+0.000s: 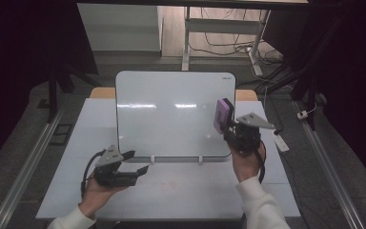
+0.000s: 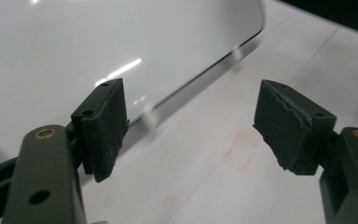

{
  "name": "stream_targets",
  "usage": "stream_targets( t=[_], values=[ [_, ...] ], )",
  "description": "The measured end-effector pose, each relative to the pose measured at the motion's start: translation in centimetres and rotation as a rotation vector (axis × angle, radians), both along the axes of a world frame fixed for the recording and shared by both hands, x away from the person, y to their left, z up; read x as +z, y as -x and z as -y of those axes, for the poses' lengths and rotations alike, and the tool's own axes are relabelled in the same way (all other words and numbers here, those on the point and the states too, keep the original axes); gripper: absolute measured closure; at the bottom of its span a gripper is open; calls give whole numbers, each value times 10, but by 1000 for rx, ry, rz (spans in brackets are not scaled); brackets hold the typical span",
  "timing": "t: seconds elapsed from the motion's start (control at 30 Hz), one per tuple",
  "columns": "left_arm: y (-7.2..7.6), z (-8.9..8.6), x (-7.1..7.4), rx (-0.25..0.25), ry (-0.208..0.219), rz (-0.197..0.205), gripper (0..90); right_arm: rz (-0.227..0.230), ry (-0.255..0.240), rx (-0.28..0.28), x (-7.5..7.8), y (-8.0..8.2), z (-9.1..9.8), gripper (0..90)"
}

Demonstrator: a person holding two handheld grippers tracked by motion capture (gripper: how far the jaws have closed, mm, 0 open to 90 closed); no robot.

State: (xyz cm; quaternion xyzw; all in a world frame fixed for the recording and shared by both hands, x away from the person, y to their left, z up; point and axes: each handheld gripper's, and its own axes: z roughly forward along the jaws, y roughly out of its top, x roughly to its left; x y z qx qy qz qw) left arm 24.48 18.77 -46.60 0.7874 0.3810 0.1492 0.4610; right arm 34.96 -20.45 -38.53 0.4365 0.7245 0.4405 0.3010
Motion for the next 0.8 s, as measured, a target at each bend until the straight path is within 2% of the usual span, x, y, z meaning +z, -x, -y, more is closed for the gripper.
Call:
stream_targets(
  t=[0.07,0.17,0.27,0.37,0.47,0.53,0.63,0.73,0.8],
  values=[
    [4,-15,-7,27,-9,-23,265,-32,25,-30,8,-16,0,647],
    [11,-36,-17,62,-14,-62,263,-54,63,-76,18,-38,-3,645],
    [17,-53,-25,93,-18,-94,259,-73,79,-87,26,-52,-10,638],
    [21,-67,-30,122,-12,-109,258,-52,146,-106,34,-60,-24,632],
    [24,-77,-32,147,0,-115,258,-41,181,-134,32,-64,-32,625],
    [26,-82,-33,158,4,-114,258,-28,172,-133,31,-62,-30,605],
    [27,-87,-34,173,8,-113,257,18,152,-118,29,-55,-26,500],
    [26,-88,-36,184,11,-112,257,57,84,-69,29,-41,-13,451],
    [25,-88,-37,186,12,-114,257,51,33,-31,27,-31,-2,436]
  ],
)
